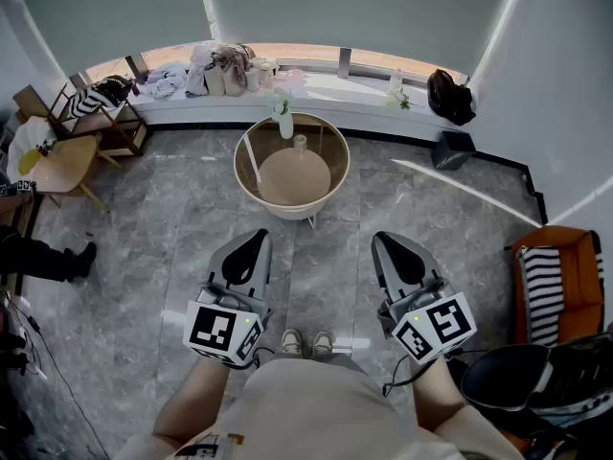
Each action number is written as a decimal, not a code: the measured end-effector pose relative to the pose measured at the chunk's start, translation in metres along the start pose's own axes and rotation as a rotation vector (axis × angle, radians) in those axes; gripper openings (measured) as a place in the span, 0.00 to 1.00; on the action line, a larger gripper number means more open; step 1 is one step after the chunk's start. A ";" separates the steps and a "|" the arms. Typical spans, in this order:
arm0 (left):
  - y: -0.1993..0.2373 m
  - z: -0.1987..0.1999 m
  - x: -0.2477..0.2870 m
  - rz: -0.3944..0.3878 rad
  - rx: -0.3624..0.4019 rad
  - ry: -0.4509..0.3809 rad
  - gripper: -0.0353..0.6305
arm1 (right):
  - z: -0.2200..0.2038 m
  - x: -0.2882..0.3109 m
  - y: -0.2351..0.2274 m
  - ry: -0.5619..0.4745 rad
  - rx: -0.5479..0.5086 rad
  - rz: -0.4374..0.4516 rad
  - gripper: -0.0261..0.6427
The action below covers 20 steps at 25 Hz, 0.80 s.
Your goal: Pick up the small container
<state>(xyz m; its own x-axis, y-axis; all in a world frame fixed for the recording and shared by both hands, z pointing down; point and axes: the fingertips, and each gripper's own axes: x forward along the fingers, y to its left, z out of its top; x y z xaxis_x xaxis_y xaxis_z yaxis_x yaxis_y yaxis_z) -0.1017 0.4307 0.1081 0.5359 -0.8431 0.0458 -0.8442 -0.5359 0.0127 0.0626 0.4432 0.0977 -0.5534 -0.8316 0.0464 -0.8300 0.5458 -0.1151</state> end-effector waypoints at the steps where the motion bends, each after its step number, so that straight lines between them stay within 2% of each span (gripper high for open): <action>1: -0.001 0.000 0.001 0.000 0.002 0.002 0.06 | -0.001 -0.001 -0.002 0.001 0.000 -0.002 0.05; 20: -0.017 -0.004 0.021 0.005 0.011 0.013 0.06 | -0.002 -0.006 -0.030 -0.007 0.016 0.009 0.05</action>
<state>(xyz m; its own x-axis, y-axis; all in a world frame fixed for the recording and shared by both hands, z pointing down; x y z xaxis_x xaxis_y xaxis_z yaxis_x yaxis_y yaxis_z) -0.0760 0.4220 0.1127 0.5314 -0.8451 0.0593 -0.8466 -0.5322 0.0011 0.0909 0.4324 0.1024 -0.5601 -0.8276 0.0380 -0.8238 0.5515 -0.1313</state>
